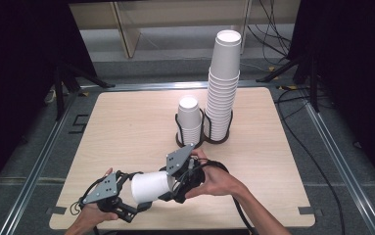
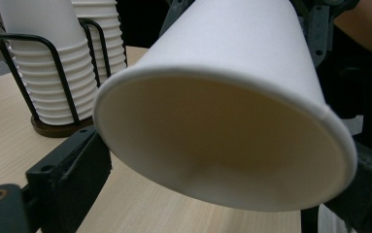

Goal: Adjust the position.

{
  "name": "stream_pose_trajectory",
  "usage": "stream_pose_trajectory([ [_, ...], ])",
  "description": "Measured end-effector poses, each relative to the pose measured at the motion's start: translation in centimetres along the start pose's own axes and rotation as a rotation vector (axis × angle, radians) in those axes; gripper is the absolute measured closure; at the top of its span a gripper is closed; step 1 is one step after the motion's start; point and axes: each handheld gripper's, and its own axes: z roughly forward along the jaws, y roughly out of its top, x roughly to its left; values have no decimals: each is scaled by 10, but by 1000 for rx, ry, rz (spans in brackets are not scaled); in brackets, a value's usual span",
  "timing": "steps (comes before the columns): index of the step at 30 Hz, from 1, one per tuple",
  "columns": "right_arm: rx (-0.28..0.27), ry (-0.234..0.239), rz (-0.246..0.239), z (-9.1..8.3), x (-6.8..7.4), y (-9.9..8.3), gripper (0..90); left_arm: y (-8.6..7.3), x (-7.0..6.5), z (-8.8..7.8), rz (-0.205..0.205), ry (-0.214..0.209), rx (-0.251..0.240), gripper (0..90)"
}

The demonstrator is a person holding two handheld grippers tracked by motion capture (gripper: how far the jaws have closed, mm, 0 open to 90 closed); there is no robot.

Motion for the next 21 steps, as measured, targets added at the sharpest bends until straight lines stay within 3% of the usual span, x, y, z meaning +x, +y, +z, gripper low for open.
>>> stream_pose_trajectory([
  [2,-25,2,9,-3,-2,-1,242,0,1,-1,-25,-9,-41,62],
  [9,-88,26,33,-8,-5,-5,241,1,3,-2,-61,-10,-58,59],
  [10,-92,24,33,-8,-6,-5,241,2,3,-3,-64,-5,-44,59],
  [12,-93,29,53,-9,-5,-6,241,2,2,-2,-64,2,-43,30],
  [21,-161,52,22,-9,-8,-7,241,4,-1,-3,-45,13,-80,0],
])
